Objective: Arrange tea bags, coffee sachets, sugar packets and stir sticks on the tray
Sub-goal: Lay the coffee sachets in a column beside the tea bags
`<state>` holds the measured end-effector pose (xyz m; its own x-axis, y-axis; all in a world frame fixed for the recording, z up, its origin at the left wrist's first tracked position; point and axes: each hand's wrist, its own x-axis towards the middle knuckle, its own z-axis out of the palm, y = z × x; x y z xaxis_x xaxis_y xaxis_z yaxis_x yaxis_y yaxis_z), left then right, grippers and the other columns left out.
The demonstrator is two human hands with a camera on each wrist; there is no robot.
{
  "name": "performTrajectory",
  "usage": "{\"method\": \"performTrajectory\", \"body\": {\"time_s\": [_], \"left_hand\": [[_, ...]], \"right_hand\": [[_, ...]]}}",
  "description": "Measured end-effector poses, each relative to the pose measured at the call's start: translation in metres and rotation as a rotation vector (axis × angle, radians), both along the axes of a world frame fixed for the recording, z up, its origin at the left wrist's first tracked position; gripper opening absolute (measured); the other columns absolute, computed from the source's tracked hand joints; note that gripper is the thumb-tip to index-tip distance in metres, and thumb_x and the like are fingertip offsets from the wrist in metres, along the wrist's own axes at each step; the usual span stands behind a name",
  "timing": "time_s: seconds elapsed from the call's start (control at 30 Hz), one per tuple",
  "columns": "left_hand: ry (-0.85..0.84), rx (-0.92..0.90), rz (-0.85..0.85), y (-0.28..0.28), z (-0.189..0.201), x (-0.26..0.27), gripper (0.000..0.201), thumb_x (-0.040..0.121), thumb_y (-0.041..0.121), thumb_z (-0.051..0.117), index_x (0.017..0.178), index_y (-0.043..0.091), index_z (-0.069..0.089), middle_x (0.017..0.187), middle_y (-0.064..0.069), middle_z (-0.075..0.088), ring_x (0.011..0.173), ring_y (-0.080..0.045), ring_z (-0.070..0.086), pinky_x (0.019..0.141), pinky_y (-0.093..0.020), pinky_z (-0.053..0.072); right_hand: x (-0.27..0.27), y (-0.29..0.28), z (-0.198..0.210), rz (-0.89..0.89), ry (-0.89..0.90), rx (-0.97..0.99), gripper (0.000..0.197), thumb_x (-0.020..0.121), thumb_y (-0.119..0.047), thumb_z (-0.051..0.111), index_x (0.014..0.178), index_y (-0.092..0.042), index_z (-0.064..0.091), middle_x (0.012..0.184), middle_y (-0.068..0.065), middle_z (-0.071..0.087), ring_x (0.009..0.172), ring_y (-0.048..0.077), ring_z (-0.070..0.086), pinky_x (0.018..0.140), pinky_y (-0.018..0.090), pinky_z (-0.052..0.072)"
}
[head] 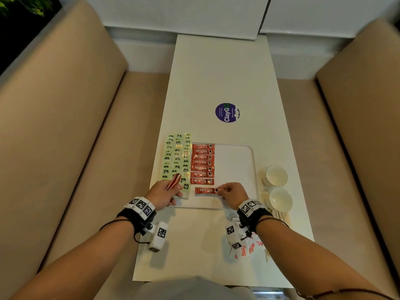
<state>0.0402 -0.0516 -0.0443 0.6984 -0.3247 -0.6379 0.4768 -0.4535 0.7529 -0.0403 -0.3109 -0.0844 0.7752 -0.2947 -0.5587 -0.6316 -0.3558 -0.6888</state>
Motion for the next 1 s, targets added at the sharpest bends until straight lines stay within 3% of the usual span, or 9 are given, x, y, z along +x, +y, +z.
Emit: {"method": "performTrajectory", "body": {"time_s": [0.13, 0.23, 0.33, 0.43, 0.6, 0.73, 1.0], "left_hand": [[-0.025, 0.021, -0.006, 0.006, -0.002, 0.002, 0.015, 0.101, 0.022, 0.057, 0.099, 0.012, 0.069, 0.09, -0.006, 0.074, 0.056, -0.017, 0.057, 0.054, -0.027, 0.043], [-0.029, 0.028, -0.004, 0.009, -0.002, 0.002, 0.014, 0.101, 0.021, 0.057, 0.1, 0.012, 0.069, 0.09, -0.005, 0.074, 0.057, -0.017, 0.057, 0.054, -0.027, 0.043], [-0.025, 0.031, 0.002, 0.011, -0.001, 0.002, 0.016, 0.101, 0.021, 0.058, 0.102, 0.01, 0.069, 0.091, -0.005, 0.074, 0.056, -0.015, 0.056, 0.053, -0.026, 0.042], [-0.018, 0.03, 0.007, 0.013, -0.002, 0.001, 0.016, 0.101, 0.021, 0.057, 0.102, 0.009, 0.068, 0.091, -0.007, 0.074, 0.054, -0.013, 0.056, 0.051, -0.025, 0.041], [0.002, 0.022, 0.017, 0.015, -0.002, -0.001, 0.016, 0.101, 0.021, 0.058, 0.103, 0.008, 0.068, 0.089, -0.006, 0.073, 0.055, -0.014, 0.055, 0.051, -0.024, 0.04], [0.016, 0.018, 0.03, 0.014, -0.002, -0.002, 0.018, 0.101, 0.021, 0.059, 0.104, 0.005, 0.067, 0.089, -0.007, 0.072, 0.052, -0.013, 0.053, 0.048, -0.022, 0.039], [-0.004, 0.017, 0.023, 0.016, -0.002, 0.0, 0.017, 0.101, 0.022, 0.059, 0.1, 0.007, 0.068, 0.088, -0.005, 0.073, 0.052, -0.012, 0.053, 0.049, -0.023, 0.039]], "right_hand": [[0.005, 0.004, -0.007, 0.004, 0.062, -0.039, 0.019, 0.095, -0.025, 0.069, 0.079, -0.018, 0.076, 0.07, -0.001, 0.071, 0.058, 0.01, 0.057, 0.057, 0.022, 0.046], [0.007, 0.01, -0.011, -0.044, 0.075, -0.057, 0.025, 0.09, -0.023, 0.069, 0.068, -0.012, 0.074, 0.062, -0.002, 0.065, 0.055, 0.013, 0.053, 0.053, 0.021, 0.043], [0.01, 0.014, -0.01, -0.092, 0.068, -0.096, 0.023, 0.088, -0.023, 0.066, 0.072, -0.01, 0.076, 0.067, 0.005, 0.072, 0.057, 0.015, 0.057, 0.056, 0.025, 0.049], [0.013, 0.015, -0.009, -0.103, 0.056, -0.104, 0.019, 0.088, -0.024, 0.068, 0.073, -0.017, 0.078, 0.072, -0.002, 0.074, 0.068, 0.015, 0.068, 0.064, 0.026, 0.055], [0.017, 0.019, -0.01, -0.108, 0.038, -0.123, 0.01, 0.087, -0.026, 0.073, 0.08, -0.021, 0.079, 0.078, -0.007, 0.074, 0.076, 0.01, 0.068, 0.071, 0.025, 0.054], [0.017, 0.02, -0.013, -0.138, 0.033, -0.139, 0.01, 0.084, -0.022, 0.077, 0.077, -0.016, 0.074, 0.077, -0.004, 0.071, 0.074, 0.012, 0.065, 0.064, 0.022, 0.049], [0.019, 0.023, -0.014, -0.138, 0.029, -0.14, 0.012, 0.083, -0.022, 0.078, 0.073, -0.016, 0.074, 0.077, -0.005, 0.072, 0.072, 0.009, 0.066, 0.062, 0.022, 0.049]]}}
